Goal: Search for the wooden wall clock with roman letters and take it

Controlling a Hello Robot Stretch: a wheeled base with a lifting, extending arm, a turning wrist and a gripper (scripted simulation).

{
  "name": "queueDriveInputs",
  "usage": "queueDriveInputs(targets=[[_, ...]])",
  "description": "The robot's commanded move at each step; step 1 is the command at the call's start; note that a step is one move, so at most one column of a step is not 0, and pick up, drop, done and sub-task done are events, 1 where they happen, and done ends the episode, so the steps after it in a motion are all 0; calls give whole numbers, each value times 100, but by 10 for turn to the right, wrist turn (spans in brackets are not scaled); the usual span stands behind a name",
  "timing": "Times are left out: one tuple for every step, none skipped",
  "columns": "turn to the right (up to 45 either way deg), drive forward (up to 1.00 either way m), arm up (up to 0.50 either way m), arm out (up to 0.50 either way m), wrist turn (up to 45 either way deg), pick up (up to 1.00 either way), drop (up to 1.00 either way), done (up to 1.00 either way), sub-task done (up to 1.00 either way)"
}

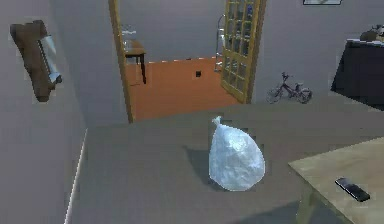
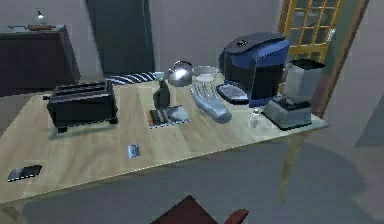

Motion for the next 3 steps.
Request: queueDriveInputs(targets=[[-90, 0, 0, 0, 0, 0, 0, 0, 0], [0, 100, 0, 0, 0, 0, 0, 0, 0], [0, 30, 0, 0, 0, 0, 0, 0, 0]])
